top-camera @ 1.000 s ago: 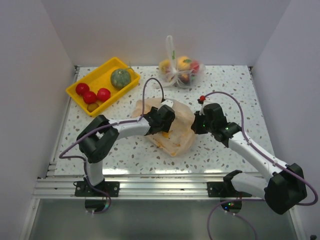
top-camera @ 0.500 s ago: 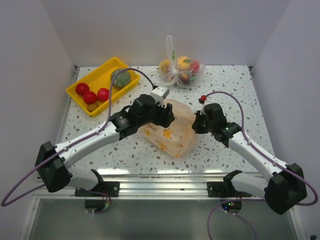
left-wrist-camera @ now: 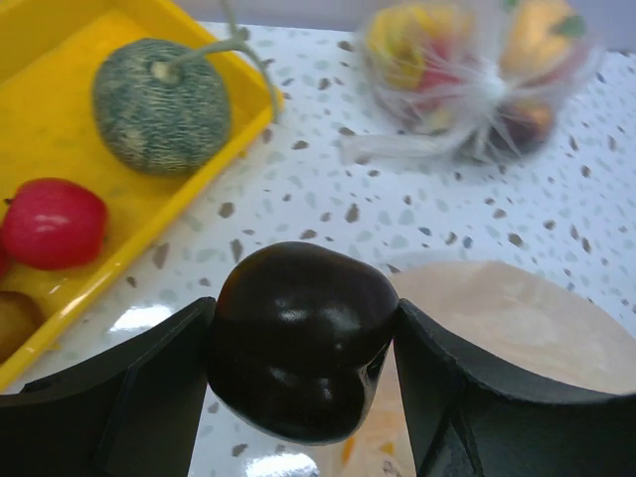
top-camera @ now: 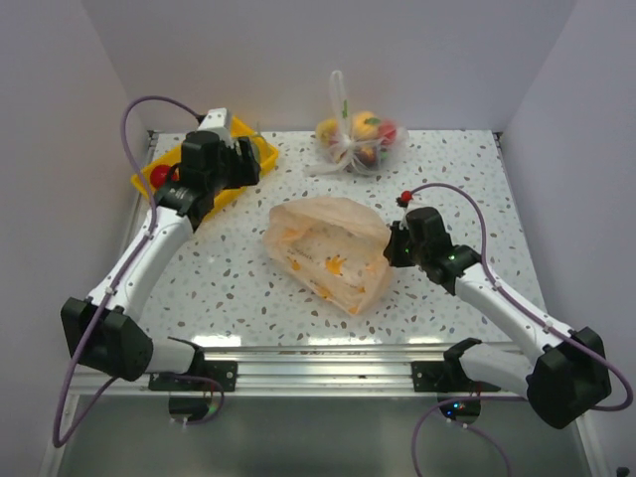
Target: Untie the knot of the plastic bag and take out the fruit
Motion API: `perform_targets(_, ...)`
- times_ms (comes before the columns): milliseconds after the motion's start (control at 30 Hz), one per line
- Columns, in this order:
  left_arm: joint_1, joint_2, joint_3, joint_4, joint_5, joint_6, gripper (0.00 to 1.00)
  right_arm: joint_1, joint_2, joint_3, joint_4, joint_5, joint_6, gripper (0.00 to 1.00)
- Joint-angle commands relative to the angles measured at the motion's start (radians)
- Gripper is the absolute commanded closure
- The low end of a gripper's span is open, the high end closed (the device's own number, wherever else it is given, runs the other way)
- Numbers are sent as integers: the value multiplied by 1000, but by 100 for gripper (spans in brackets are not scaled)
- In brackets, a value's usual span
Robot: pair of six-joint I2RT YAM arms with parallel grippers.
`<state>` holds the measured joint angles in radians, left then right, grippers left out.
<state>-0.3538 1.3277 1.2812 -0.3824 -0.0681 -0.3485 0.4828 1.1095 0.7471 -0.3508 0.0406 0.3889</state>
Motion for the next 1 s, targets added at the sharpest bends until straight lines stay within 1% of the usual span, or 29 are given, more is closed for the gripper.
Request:
perform_targets(0, 133, 70, 15, 75, -28, -41, 63, 0, -27, 1, 12, 16, 10, 100)
perform_targets(33, 186, 117, 24, 104, -32, -55, 64, 0, -28, 0, 16, 13, 11, 100)
perform_targets(100, 229, 174, 49, 125, -67, -87, 64, 0, -28, 1, 18, 7, 11, 100)
perform_targets(133, 266, 232, 84, 132, -82, -93, 64, 0, -27, 1, 16, 4, 10, 100)
perform_targets(200, 297, 292, 127, 155, -134, -107, 64, 0, -27, 3, 13, -2, 11, 100)
perform_targets(233, 314, 354, 176, 160, -151, -113, 64, -1, -27, 3, 13, -2, 11, 100)
perform_targets(267, 344, 385, 205, 158, -165, -119, 64, 0, -27, 1, 13, -4, 13, 100)
perform_targets(300, 354, 418, 234, 158, -183, -128, 64, 0, -27, 1, 12, -5, 13, 100)
perform_targets(333, 392, 477, 289, 160, -190, -135, 61, 0, -27, 1, 12, -5, 13, 100)
perform_targets(367, 404, 507, 318, 155, -194, -142, 59, 0, -28, 3, 12, -7, 15, 100)
perform_targets(433, 435, 588, 406, 140, -182, -149, 52, 0, -25, 8, 7, -8, 15, 100)
perform_targets(500, 447, 637, 463, 120, -182, -145, 45, 0, -27, 11, 3, -5, 15, 100)
perform_targets(533, 458, 677, 505, 108, -182, -145, 38, 0, -25, 12, 0, -7, 11, 100)
perform_targets(600, 466, 709, 529, 86, -174, -145, 31, 0, -23, 17, -4, -1, 10, 100)
perform_targets(633, 472, 729, 535, 85, -170, -145, 24, 0, -22, 20, -5, 1, 11, 100)
perform_targets(700, 480, 742, 534, 77, -165, -141, 15, 0, -19, 23, -11, 1, 8, 100)
perform_targets(733, 484, 745, 527, 73, -161, -139, 9, 0, -19, 27, -14, 7, 5, 100)
perform_targets(833, 486, 726, 492, 73, -141, -124, 2, 0, -22, 40, -28, 25, -1, 100)
perform_targets(967, 486, 665, 406, 105, -116, -121, 0, 0, -25, 61, -53, 62, -8, 100)
